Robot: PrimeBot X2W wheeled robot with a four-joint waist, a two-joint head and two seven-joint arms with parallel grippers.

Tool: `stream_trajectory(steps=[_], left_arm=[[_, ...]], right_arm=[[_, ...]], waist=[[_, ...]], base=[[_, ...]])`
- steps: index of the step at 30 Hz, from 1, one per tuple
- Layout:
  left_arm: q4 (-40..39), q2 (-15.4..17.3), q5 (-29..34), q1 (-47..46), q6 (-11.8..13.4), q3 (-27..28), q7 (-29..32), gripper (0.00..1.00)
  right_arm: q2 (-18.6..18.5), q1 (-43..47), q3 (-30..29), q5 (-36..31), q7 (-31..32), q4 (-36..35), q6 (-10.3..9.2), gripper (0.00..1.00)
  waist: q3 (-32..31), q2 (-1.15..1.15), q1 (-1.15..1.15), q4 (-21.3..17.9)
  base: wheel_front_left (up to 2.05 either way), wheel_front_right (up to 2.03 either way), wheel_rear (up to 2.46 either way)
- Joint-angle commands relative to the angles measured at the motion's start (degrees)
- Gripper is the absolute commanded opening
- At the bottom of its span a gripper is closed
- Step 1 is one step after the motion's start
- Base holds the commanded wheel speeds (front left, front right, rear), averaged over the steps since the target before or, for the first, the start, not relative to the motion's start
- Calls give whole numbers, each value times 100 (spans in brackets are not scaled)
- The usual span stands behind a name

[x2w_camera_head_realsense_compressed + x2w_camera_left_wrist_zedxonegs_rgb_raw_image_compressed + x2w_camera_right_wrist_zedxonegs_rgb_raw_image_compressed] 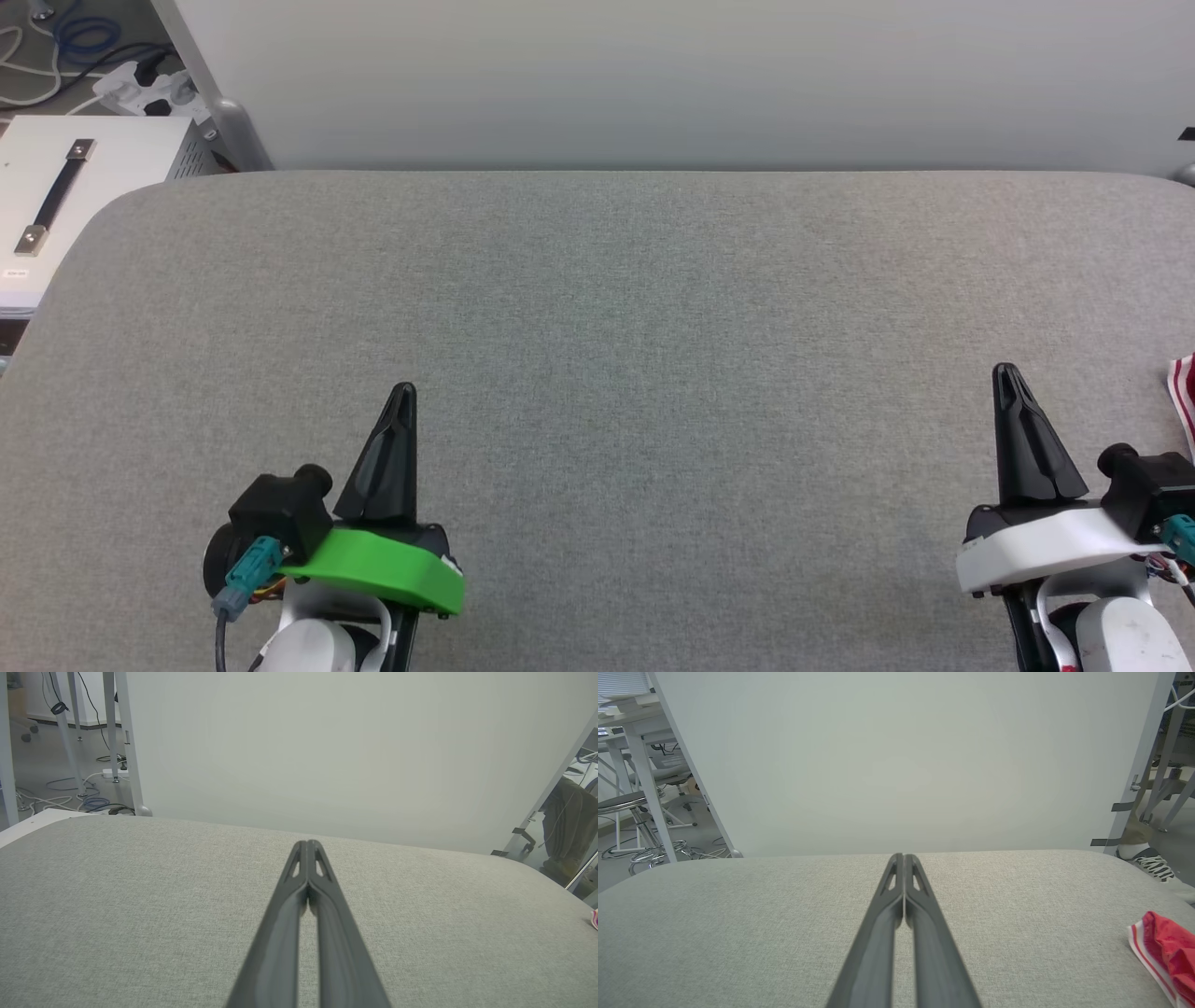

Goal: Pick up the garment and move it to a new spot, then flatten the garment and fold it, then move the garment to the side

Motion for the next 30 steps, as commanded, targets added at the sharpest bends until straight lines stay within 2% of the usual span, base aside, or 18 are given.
stream_trajectory(steps=[1, 30], left_arm=[[-17, -8, 81, 39, 35, 33, 25, 0], [-155, -23, 488, 114, 214, 151, 382, 0]], right_arm=[[22, 45, 10, -75, 27, -36, -1, 0], [98, 132, 61, -354, 379, -126, -2, 0]], waist=[[-5, 0, 0, -3], [-102, 0, 0, -70]], base=[[0, 0, 0], [0, 0, 0]])
